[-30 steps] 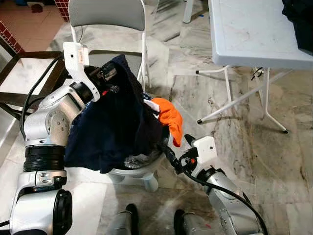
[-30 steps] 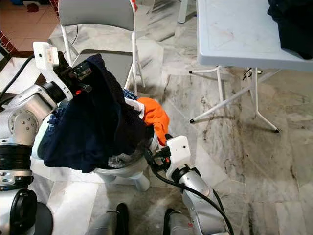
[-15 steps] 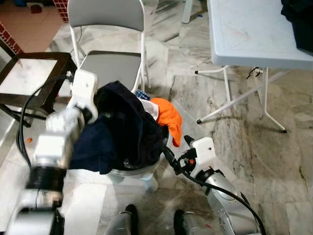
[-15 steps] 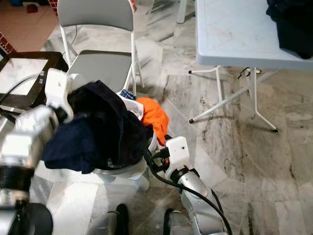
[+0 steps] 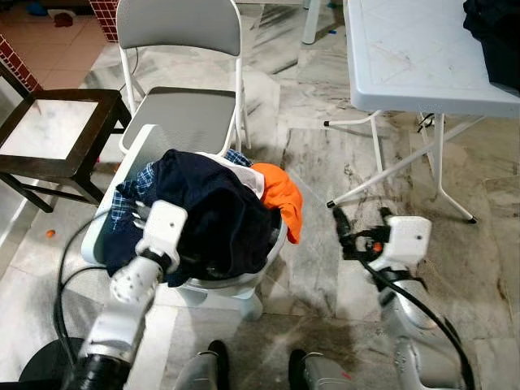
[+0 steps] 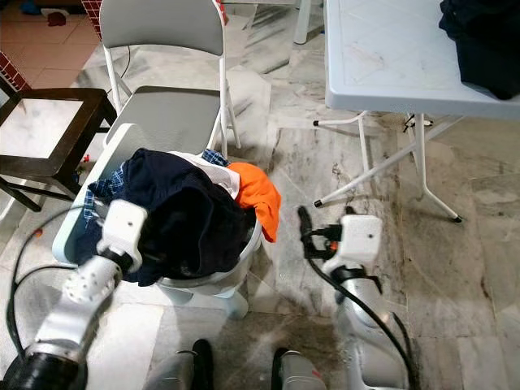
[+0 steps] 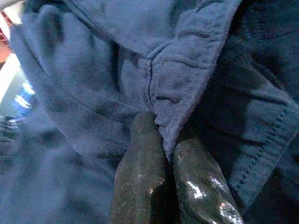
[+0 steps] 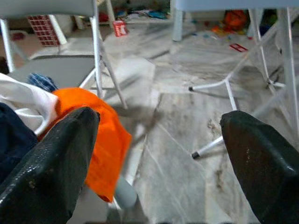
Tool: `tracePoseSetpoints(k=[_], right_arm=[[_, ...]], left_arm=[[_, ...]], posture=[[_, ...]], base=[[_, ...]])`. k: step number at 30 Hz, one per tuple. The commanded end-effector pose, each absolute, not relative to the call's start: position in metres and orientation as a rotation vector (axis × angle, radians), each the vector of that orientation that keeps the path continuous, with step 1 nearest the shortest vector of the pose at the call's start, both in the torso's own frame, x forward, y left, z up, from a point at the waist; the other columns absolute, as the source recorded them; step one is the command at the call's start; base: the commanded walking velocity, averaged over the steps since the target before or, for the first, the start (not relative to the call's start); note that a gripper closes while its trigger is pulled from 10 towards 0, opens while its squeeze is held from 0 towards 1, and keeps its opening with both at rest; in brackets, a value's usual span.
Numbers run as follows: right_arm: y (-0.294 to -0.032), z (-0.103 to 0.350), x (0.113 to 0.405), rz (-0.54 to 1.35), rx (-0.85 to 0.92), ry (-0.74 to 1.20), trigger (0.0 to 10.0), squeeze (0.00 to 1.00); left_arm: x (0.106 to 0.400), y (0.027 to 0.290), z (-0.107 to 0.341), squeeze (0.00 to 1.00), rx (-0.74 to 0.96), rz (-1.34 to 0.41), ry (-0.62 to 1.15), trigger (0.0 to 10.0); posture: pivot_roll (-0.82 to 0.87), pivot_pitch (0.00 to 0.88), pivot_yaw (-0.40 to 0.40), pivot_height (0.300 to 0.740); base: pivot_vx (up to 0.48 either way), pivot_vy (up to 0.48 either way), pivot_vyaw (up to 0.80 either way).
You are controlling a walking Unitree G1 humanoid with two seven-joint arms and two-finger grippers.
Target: Hang hanger
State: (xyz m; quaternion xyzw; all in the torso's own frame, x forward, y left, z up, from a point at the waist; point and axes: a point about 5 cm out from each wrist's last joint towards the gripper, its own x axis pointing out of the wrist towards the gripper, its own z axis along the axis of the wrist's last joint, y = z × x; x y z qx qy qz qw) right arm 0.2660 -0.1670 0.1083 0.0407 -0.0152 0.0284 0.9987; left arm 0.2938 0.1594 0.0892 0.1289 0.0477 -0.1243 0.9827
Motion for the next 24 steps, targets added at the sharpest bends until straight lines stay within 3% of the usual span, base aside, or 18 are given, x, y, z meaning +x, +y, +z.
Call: tracePoseSetpoints(k=[1, 9, 19, 24], right_arm=[[-0.166, 0.107, 0.264, 0.05, 0.095, -0.026, 10.0, 0.0], [-0.153, 0.113, 0.27, 0.067, 0.103, -0.038, 10.0, 0.0], [-0.147, 0.113, 0.271, 0.089, 0.1, -0.035, 10.0, 0.0], [-0.146, 0.116, 0.275, 0.097, 0.099, -0.045, 10.0, 0.0]], left_arm=[[0.293, 0.159, 0.092, 0.0, 0.267, -0.253, 0.068, 10.0], [0.304, 0.151, 0.104, 0.0, 0.202, -0.31, 0.038, 10.0], [0.308, 0.141, 0.119, 0.0, 0.176, -0.357, -0.021, 10.0], [0.307, 0.13, 0.127, 0.0, 0.18, -0.396, -0.051, 10.0]], posture=[[-0.08, 0.226, 0.04, 0.74], [-0.08, 0.232, 0.05, 0.74], [-0.07, 0.242, 0.053, 0.74], [-0.07, 0.242, 0.053, 0.74]], base=[[0.0, 0.0, 0.0], [0.0, 0.0, -0.46], [0.0, 0.0, -0.8], [0.254, 0.0, -0.8]])
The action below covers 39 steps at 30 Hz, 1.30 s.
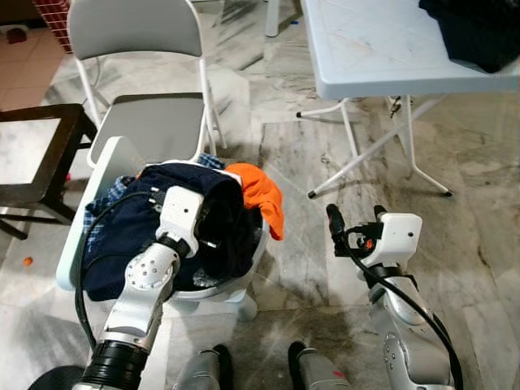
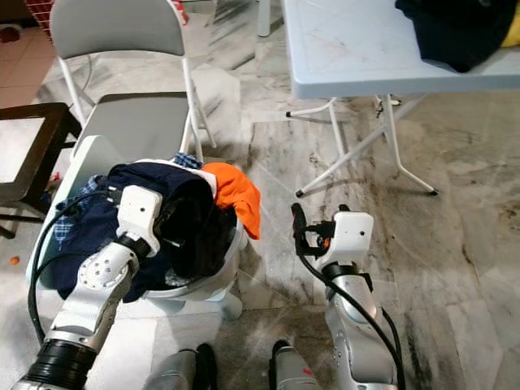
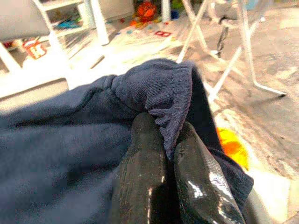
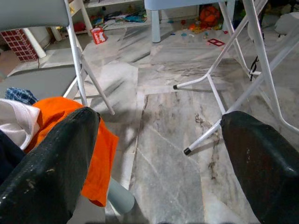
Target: Hang hanger
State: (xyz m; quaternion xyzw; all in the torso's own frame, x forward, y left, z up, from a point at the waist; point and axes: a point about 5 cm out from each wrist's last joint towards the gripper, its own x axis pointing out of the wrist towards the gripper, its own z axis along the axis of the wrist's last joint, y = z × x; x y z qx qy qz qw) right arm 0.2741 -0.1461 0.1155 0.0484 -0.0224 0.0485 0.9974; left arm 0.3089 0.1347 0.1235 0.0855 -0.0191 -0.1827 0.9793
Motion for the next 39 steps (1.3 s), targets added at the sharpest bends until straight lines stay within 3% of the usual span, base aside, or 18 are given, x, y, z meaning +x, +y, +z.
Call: tracePoseSetpoints(k=[1, 28, 39], right_arm=[[-0.146, 0.116, 0.275, 0.098, 0.1, -0.046, 10.0, 0.0], [-0.142, 0.115, 0.278, 0.1, 0.109, -0.05, 10.0, 0.0], [-0.141, 0.112, 0.277, 0.121, 0.111, -0.043, 10.0, 0.0]], left_arm=[[0.307, 0.129, 0.128, 0.0, 0.181, -0.402, -0.056, 10.0], [0.305, 0.102, 0.152, 0.0, 0.236, -0.541, -0.156, 10.0], [0.301, 0.111, 0.128, 0.0, 0.199, -0.482, -0.053, 10.0]], posture=[[-0.07, 0.241, 0.056, 0.74], [-0.07, 0.236, 0.062, 0.74], [-0.06, 0.228, 0.045, 0.74]], base=[[0.266, 0.0, -0.8], [0.286, 0.0, -0.8], [0.0, 0.0, -0.04]])
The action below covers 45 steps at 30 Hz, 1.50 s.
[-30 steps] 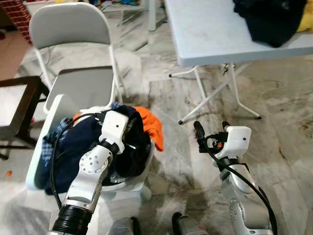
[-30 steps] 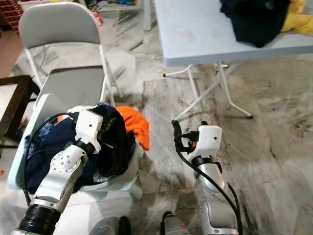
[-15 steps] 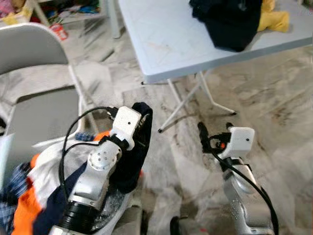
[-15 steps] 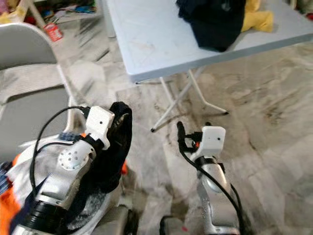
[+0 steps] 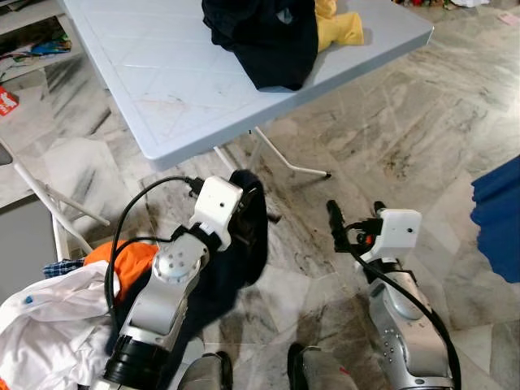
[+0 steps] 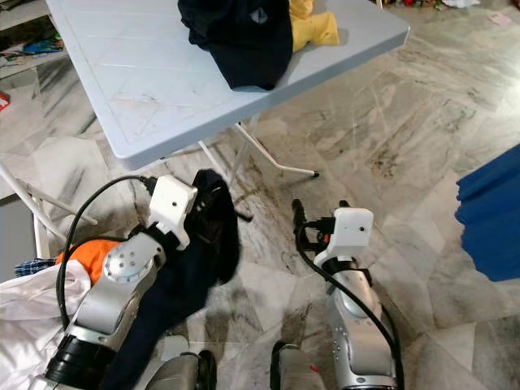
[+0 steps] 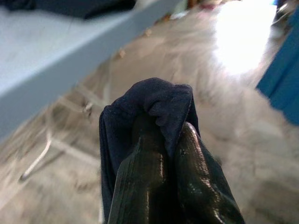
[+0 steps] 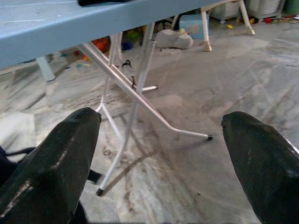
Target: Hang hanger
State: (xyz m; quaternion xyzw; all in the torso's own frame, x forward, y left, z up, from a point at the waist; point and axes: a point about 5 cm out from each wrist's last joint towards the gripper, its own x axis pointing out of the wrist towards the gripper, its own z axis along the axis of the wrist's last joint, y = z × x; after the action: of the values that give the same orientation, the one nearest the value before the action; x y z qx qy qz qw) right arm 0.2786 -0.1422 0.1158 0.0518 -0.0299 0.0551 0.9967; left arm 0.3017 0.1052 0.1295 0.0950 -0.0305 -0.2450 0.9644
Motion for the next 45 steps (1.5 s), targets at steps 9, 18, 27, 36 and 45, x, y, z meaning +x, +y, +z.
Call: tracePoseSetpoints(k=[9, 18, 27, 36, 45], right_arm=[[-0.143, 0.113, 0.279, 0.13, 0.1, -0.044, 10.0, 0.0], [-0.148, 0.113, 0.277, 0.105, 0.092, -0.035, 10.0, 0.0], [-0.15, 0.113, 0.276, 0.102, 0.083, -0.033, 10.0, 0.0], [-0.152, 0.113, 0.276, 0.101, 0.076, -0.03, 10.0, 0.0], [-0.154, 0.113, 0.276, 0.107, 0.069, -0.025, 10.0, 0.0]], left_arm=[[0.3, 0.11, 0.124, 0.0, 0.192, -0.483, -0.041, 10.0], [0.298, 0.114, 0.11, 0.0, 0.201, -0.468, -0.006, 10.0], [0.297, 0.109, 0.104, 0.0, 0.16, -0.479, 0.012, 10.0], [0.297, 0.107, 0.098, 0.0, 0.116, -0.47, 0.035, 10.0], [0.297, 0.103, 0.094, 0.0, 0.085, -0.465, 0.044, 10.0]], posture=[[-0.06, 0.225, 0.031, 0.74], [-0.08, 0.227, 0.028, 0.74], [-0.09, 0.226, 0.02, 0.74], [-0.1, 0.223, 0.007, 0.74], [-0.11, 0.222, -0.002, 0.74]], base=[[0.0, 0.0, 0.0], [0.0, 0.0, -0.14], [0.0, 0.0, -0.8], [0.0, 0.0, -0.77], [0.0, -0.086, -0.3]])
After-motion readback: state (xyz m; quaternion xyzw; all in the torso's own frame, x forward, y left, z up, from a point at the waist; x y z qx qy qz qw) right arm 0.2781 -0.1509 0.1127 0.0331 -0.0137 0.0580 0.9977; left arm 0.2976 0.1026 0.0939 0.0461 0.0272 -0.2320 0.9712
